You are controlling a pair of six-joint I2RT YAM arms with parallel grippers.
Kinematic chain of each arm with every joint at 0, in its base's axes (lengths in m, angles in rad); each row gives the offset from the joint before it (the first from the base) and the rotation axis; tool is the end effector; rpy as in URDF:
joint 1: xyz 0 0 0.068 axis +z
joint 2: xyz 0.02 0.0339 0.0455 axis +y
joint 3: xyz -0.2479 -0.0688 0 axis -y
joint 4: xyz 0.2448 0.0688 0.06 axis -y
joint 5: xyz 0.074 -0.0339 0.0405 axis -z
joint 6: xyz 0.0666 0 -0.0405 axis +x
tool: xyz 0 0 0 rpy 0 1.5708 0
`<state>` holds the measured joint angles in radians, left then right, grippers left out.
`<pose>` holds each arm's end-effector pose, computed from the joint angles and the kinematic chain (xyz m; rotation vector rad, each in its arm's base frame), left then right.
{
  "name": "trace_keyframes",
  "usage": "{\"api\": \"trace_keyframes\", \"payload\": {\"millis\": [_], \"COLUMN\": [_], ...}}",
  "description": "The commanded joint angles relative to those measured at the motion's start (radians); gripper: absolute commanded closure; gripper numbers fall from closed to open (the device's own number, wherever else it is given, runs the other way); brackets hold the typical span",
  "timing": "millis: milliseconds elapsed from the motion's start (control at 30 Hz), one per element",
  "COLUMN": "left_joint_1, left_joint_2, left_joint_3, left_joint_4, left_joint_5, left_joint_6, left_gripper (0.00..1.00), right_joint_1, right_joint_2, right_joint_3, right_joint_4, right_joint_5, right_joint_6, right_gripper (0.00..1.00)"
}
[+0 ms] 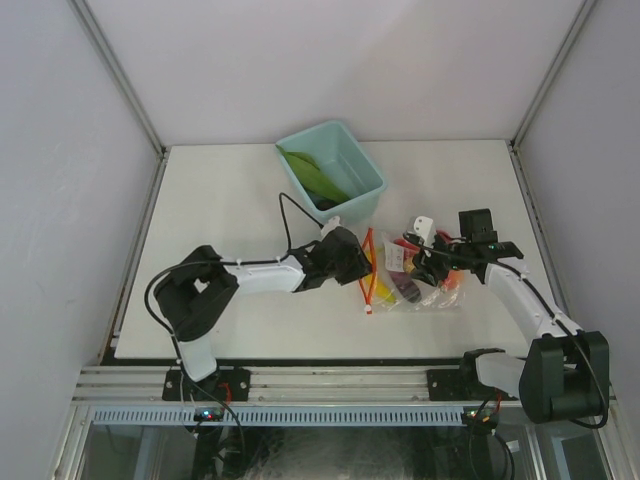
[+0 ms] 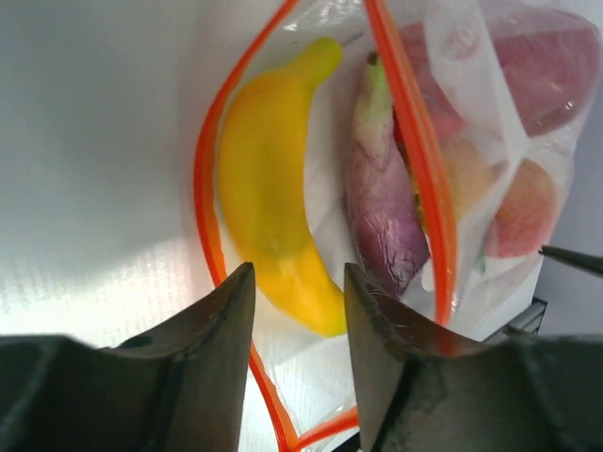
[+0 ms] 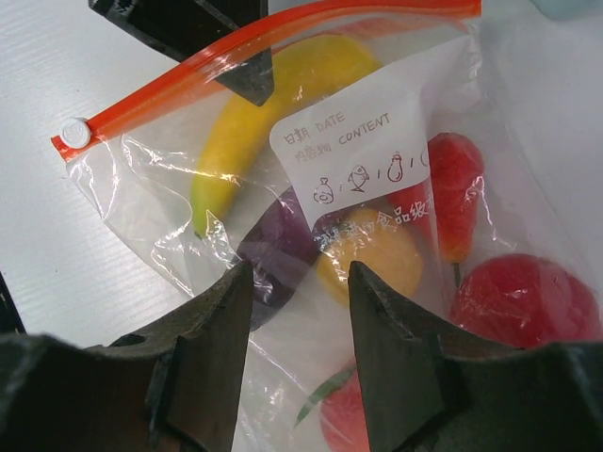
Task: Open the zip-top bag and remove the fake food
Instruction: Pick up the fake fruit from the zipper food storage bag.
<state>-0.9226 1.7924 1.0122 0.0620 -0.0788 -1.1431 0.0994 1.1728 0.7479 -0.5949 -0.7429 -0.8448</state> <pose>0.2435 -0.3128 0.1334 -0.3179 2.4667 -0.9196 0.2305 0.0683 0.1909 -1.2759 1.9399 0.5997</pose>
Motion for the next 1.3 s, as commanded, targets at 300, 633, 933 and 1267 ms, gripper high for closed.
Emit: {"api": "trace_keyframes", "payload": {"millis": [300, 633, 933, 1267], "left_joint_1": [-0.012, -0.035, -0.056, -0.059], "left_joint_2": [0.082, 0.199, 0.325, 0.408], "left_joint_3": [0.253, 0.481, 0.678, 0.755], "left_joint_4": [-0.317, -0.596, -0.860, -0.911], "left_joint_5": [-0.099, -0.178, -0.227, -0.190], "left_joint_6": [-0.002, -0.044, -0.062, -0.044], "left_gripper": [0.43, 0.53, 0.58, 0.54], "right_joint_1": [-0.001, -0.003, -0.004, -0.009], "right_joint_2": [0.004, -0.005, -0.009, -0.010], "right_joint_3": [0.002, -0.009, -0.014, -0.018], "right_joint_4": [0.036, 0.043, 0.047, 0.050], "right_joint_5": [-0.005, -0.006, -0.005, -0.007], "right_joint_6": [0.030, 0.032, 0.033, 0.035], "right_gripper": [0.55, 0.55, 0.55, 0.55]}}
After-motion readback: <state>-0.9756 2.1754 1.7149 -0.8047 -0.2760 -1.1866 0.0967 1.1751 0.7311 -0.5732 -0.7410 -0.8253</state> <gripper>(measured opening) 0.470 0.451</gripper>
